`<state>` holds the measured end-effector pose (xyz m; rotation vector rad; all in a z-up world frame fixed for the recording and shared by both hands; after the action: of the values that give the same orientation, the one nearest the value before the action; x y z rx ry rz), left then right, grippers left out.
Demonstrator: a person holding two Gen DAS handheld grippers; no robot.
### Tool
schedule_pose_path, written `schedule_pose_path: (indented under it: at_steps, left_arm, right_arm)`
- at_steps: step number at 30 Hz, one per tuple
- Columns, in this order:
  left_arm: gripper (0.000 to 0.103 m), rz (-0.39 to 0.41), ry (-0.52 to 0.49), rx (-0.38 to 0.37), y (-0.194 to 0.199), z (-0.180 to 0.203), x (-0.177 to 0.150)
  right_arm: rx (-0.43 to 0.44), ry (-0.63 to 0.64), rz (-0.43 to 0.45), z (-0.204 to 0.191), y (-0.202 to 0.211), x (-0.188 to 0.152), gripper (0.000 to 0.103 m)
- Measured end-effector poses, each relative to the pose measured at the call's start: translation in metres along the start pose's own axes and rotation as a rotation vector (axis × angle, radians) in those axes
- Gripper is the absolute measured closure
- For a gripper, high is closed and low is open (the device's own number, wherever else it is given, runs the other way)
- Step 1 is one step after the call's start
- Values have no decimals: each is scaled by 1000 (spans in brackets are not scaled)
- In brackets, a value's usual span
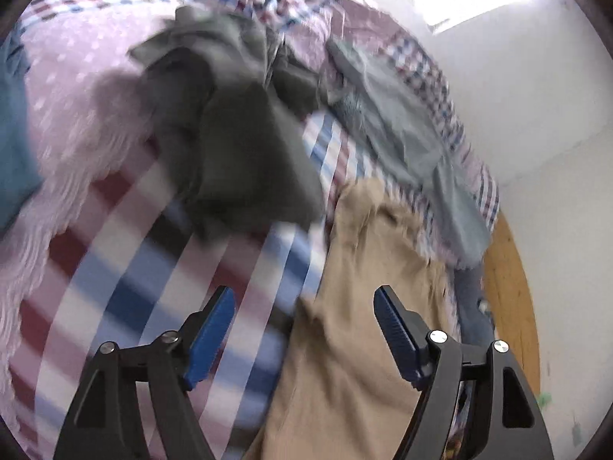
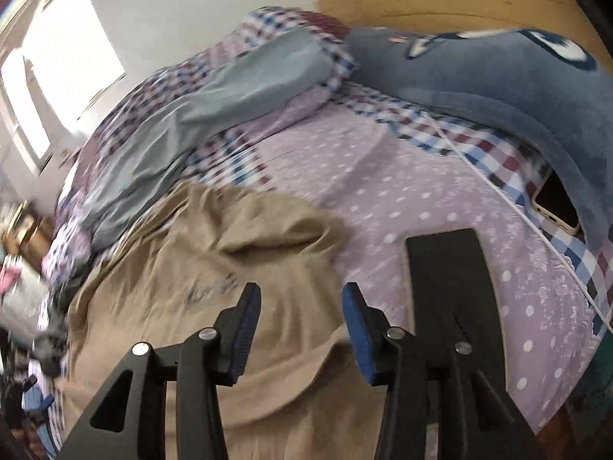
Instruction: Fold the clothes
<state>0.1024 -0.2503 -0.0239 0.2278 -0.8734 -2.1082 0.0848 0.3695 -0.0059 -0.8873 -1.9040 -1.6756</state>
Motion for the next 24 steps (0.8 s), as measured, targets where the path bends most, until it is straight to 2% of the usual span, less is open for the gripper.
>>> schedule_pose_path:
  at_steps: [3,5,11,17,20,24]
  left_arm:
    - [24,-58,54,17,7,-21,-37]
    - [24,-67,100,19,18,-33,-62]
    - [24,-90,172,27,22,-51,-105]
    - [24,-65,167,18,19,-51,-103]
    - [25,-63,169,-27,23,-43,-102]
    - [29,-81,161,-71,22,-32,-104]
  right_arm:
    - [43,31,-3,-18,7,-13,56]
    - [67,35,-2,-27,13,-21,56]
    - [112,9,12,-30,34,-39,55]
    - [85,-135,-3,6,62,-77,52]
    - [57,-234,-15,34,72,-97,50]
    - [91,-339,-32,58,75,-113,50]
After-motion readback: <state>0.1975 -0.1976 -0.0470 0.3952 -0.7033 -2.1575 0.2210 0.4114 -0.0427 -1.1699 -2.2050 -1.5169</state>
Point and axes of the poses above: each gripper's, at about its wrist camera, not at the fingertips, and y roughly against the way its jaws point, z to its right, x to its top, the point moved 8 cm from there along -y, roughly the way its jaws point, and after that the axes turned 13 degrees about y, right-handed, at the moved point
